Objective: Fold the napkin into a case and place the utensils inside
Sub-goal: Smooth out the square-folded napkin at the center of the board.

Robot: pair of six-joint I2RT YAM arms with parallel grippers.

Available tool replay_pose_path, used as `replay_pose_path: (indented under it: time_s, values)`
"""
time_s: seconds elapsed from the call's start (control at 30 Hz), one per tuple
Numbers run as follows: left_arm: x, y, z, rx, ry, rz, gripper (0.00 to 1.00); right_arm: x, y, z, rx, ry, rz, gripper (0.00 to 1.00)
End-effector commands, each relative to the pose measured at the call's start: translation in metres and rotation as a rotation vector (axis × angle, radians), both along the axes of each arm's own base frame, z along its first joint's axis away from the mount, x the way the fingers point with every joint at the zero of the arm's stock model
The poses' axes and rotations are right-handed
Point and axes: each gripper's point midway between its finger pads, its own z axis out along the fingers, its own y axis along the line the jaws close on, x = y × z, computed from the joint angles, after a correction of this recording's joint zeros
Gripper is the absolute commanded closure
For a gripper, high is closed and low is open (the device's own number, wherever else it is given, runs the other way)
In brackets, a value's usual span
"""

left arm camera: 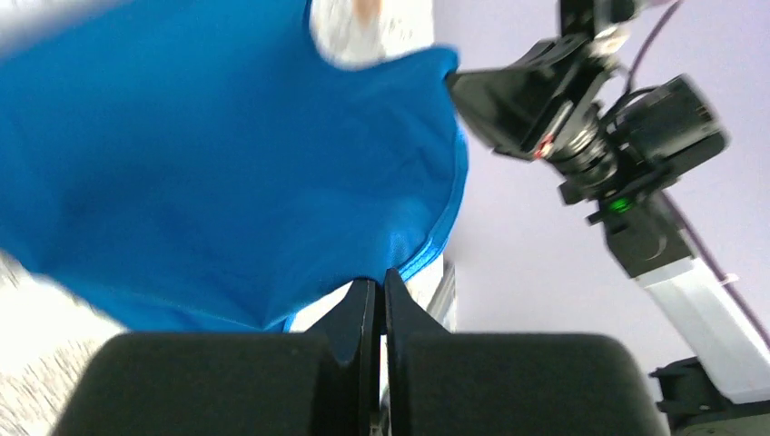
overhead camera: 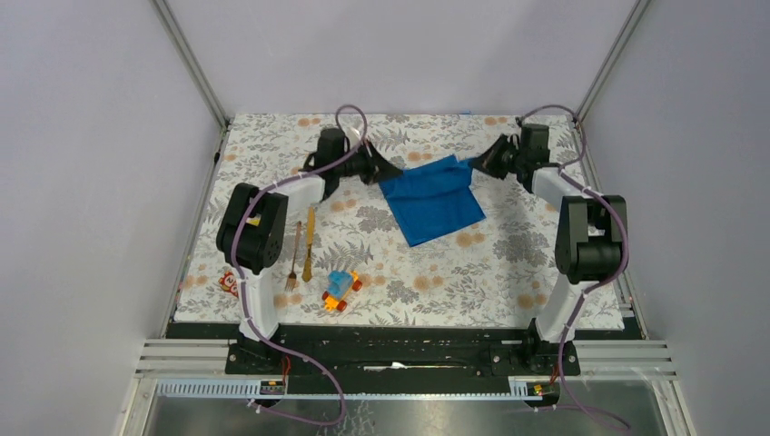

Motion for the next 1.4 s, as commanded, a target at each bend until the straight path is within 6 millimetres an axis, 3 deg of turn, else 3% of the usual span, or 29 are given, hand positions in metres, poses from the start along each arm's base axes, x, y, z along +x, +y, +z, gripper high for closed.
replay_pose_path:
  time_s: [0.0,0.17,0.27,0.4,0.57,0.8,0.97,1.1,1.37]
  values:
    - [0.052,0.016,0.034,-0.008,-0.12,0.029,1.0,0.065,0.024,0.061,0.079,-0.186,0.027,1.0]
    - [0.095,0.036,0.054,-0.003,-0.178,0.094,1.0,0.11,0.046,0.088,0.125,-0.232,0.062,1.0]
    - [0.111,0.044,0.071,-0.014,-0.222,0.108,1.0,0.125,0.053,0.102,0.141,-0.253,0.071,1.0]
    - [0.131,0.061,0.089,-0.011,-0.275,0.143,1.0,0.138,0.062,0.12,0.156,-0.288,0.089,1.0]
    - [0.148,0.081,0.106,-0.01,-0.322,0.165,1.0,0.144,0.071,0.123,0.162,-0.291,0.106,1.0]
    - [0.154,0.075,0.096,-0.058,-0.283,0.129,1.0,0.143,0.066,0.118,0.146,-0.289,0.088,1.0]
    - [0.133,0.057,0.095,-0.071,-0.273,0.094,1.0,0.136,0.06,0.112,0.128,-0.275,0.089,1.0]
    - [0.102,0.042,0.096,-0.089,-0.267,0.08,1.0,0.119,0.055,0.107,0.117,-0.249,0.097,1.0]
    - [0.028,0.006,0.054,-0.058,-0.177,0.009,1.0,0.065,0.036,0.067,0.086,-0.15,0.086,1.0]
